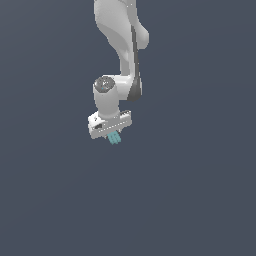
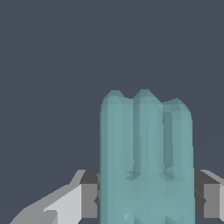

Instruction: Pick up the object and move it to a goal position.

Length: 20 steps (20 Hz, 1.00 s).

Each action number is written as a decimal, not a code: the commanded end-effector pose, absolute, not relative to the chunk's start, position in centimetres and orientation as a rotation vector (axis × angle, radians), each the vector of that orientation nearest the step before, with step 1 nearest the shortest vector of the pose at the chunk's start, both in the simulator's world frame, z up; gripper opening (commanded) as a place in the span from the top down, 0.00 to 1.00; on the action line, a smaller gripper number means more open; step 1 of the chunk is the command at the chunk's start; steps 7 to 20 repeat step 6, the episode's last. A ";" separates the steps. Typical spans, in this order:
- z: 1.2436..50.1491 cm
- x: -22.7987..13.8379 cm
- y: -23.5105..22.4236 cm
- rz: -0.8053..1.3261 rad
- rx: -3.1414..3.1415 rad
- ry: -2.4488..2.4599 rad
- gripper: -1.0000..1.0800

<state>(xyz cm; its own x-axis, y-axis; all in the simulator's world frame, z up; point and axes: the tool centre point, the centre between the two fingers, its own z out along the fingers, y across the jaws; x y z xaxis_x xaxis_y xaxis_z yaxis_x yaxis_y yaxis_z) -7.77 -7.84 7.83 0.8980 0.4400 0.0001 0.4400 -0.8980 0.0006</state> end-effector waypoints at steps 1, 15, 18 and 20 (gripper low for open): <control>8.3 -8.4 -8.7 0.000 3.060 0.711 1.00; 8.7 -8.7 -9.4 0.000 3.060 0.711 1.00; 8.7 -8.7 -9.4 0.000 3.060 0.711 1.00; 8.7 -8.7 -9.4 0.000 3.060 0.711 1.00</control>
